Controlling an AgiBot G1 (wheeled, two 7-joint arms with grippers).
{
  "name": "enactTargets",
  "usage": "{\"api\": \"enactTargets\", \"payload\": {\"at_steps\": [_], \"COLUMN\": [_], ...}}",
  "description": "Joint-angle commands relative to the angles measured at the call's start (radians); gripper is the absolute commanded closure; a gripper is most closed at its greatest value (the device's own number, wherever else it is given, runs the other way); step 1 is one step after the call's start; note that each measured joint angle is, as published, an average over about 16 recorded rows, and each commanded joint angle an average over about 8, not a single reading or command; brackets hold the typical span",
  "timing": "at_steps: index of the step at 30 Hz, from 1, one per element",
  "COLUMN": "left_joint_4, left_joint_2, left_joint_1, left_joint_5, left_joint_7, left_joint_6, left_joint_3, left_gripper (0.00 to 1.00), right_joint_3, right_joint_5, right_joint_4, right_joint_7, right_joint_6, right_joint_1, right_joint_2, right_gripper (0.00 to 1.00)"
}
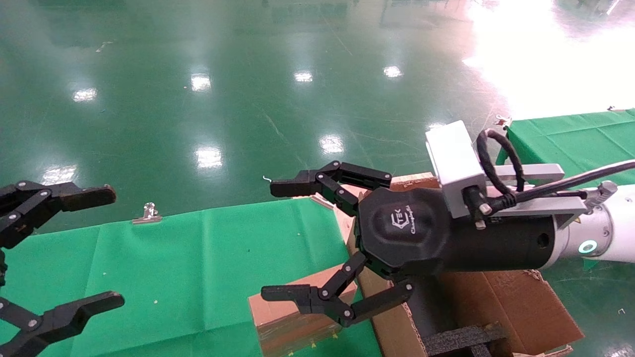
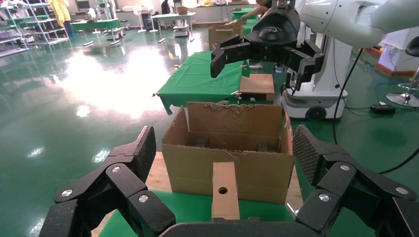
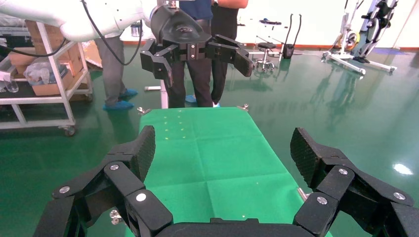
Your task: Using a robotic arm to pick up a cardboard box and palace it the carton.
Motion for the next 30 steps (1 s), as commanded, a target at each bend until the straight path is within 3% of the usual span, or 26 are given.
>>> {"api": "enactTargets", "payload": {"at_steps": [1,12,13,20,21,30], "left_joint_4": [0.000,0.000,0.000,0.000,0.000,0.000], "left_joint_2": [0.000,0.000,0.000,0.000,0.000,0.000], "left_joint_1": [0.000,0.000,0.000,0.000,0.000,0.000], "left_joint_5": [0.000,0.000,0.000,0.000,0.000,0.000], "left_joint_7": [0.000,0.000,0.000,0.000,0.000,0.000], "left_joint_6": [0.000,0.000,0.000,0.000,0.000,0.000], "left_joint_3": [0.000,0.000,0.000,0.000,0.000,0.000], "left_gripper": [0.00,0.01,0.08,0.94,1.00,1.00], "right_joint_3": [0.000,0.000,0.000,0.000,0.000,-0.001], "right_joint_5": [0.000,0.000,0.000,0.000,0.000,-0.004], "right_joint_4": [0.000,0.000,0.000,0.000,0.000,0.000], "right_joint_7": [0.000,0.000,0.000,0.000,0.000,0.001], "right_joint_6": [0.000,0.000,0.000,0.000,0.000,-0.001], "right_joint_1": [0.000,0.000,0.000,0.000,0.000,0.002], "right_joint_2": [0.000,0.000,0.000,0.000,0.000,0.001], "right_gripper": [0.00,0.00,0.00,0.00,0.00,0.00]}}
